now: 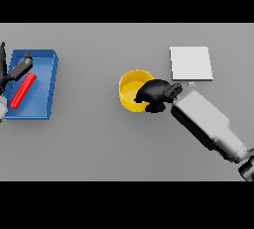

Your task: Pick up the red beaker and tilt it to pour out 1 green nut into yellow bowl. Pick up the yellow bowl and place it on the metallic measuring scale.

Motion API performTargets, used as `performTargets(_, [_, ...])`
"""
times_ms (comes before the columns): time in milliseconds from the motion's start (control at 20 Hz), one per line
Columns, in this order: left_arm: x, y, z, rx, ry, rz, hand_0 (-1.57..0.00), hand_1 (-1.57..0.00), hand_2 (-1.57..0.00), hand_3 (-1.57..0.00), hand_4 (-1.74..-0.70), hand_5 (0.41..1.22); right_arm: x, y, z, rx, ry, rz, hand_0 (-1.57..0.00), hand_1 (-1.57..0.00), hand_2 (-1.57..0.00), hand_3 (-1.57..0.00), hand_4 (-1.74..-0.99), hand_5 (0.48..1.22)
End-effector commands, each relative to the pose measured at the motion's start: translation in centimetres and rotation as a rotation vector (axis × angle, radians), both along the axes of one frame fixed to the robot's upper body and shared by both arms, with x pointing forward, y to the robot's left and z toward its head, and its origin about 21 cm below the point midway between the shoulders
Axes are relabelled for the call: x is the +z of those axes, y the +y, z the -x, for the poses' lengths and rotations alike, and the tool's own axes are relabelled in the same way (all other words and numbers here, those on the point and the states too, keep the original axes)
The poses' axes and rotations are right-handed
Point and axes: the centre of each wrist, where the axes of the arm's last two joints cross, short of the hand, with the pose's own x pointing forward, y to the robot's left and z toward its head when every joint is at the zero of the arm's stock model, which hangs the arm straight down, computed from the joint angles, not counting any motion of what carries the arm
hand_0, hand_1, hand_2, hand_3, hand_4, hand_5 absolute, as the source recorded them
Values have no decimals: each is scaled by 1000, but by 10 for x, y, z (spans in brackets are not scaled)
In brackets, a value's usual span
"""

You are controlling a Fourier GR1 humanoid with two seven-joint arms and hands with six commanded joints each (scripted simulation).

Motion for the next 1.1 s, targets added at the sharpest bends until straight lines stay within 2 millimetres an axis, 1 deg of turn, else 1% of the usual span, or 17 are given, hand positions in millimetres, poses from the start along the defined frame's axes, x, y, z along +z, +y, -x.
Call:
performTargets(0, [1, 1, 0, 1, 7, -4, 1, 1, 1, 1, -742, 690, 0, 1, 0, -1, 2, 5, -1420, -1417, -1253, -1269, -1681, 1180])
performTargets(100, [0, -1, 2, -4, 10, -3, 1, 1, 1, 1, -735, 689, 1, -1, 0, 5, 2, -9, -1474, -1472, -1281, -1365, -1702, 1195])
performTargets(200, [4, 2, 3, -2, 0, -6, 1, 1, 1, 1, -733, 686, 1, 0, 1, -3, -1, -19, -1509, -1508, -1288, -1389, -1716, 1204])
performTargets(250, [5, 2, 0, 9, 1, -5, 1, 1, 1, 1, -732, 685, 3, -1, 3, 4, -7, -28, -1521, -1520, -1298, -1396, -1721, 1208])
performTargets(300, [2, -1, 2, -7, -2, -3, 1, 1, 1, 1, -731, 685, 8, -1, 1, 16, -21, -26, -1531, -1531, -1306, -1405, -1725, 1210])
performTargets(350, [1, -1, 1, -8, 0, -4, 1, 1, 1, 1, -730, 687, 12, 0, 1, 6, -23, -25, -1539, -1539, -1330, -1376, -1728, 1212])
performTargets(400, [0, 0, 0, -5, 4, -6, 1, 1, 1, 1, -729, 690, 15, -4, 1, 2, -22, -29, -1546, -1545, -1356, -1336, -1731, 1214])
performTargets(500, [5, 1, -2, -2, -1, -16, 1, 1, 1, 1, -733, 692, 33, -8, -2, -19, -47, -34, -1555, -1554, -1386, -1286, -1735, 1217])
performTargets(550, [5, 3, -1, 0, -1, -7, 1, 1, 1, 1, -735, 690, 39, -9, -4, -29, -58, -27, -1558, -1558, -1404, -1266, -1736, 1217])
performTargets(600, [6, 1, -3, -3, -5, -6, 1, 1, 1, 1, -736, 695, 44, -9, -2, -37, -72, -28, -1561, -1560, -1413, -1252, -1737, 1218])
performTargets(700, [6, 1, -3, -5, -8, -12, 1, 1, 1, 1, -738, 696, 56, -11, -5, -43, -102, -53, -1564, -1564, -1414, -1257, -1738, 1219])
performTargets(750, [6, 1, -3, -5, -10, -10, 1, 1, 1, 1, -739, 693, 59, -12, -3, -60, -119, -52, -1566, -1566, -1422, -1268, -1739, 1220])
performTargets(850, [3, 3, -1, -1, 0, -9, 1, 1, 1, 1, -736, 697, 65, -20, -4, -70, -133, -66, -1568, -1568, -1436, -1266, -1740, 1220])
performTargets(950, [5, 4, -1, -7, -16, -5, 1, 1, 1, 1, -746, 697, 69, -26, -9, -92, -148, -80, -1569, -1569, -1439, -1376, -1740, 1220])
performTargets(1050, [7, 5, 0, 4, -12, -15, 1, 1, 1, 1, -741, 702, 76, -43, -12, -141, -156, -76, -1570, -1570, -1472, -1309, -1740, 1220])
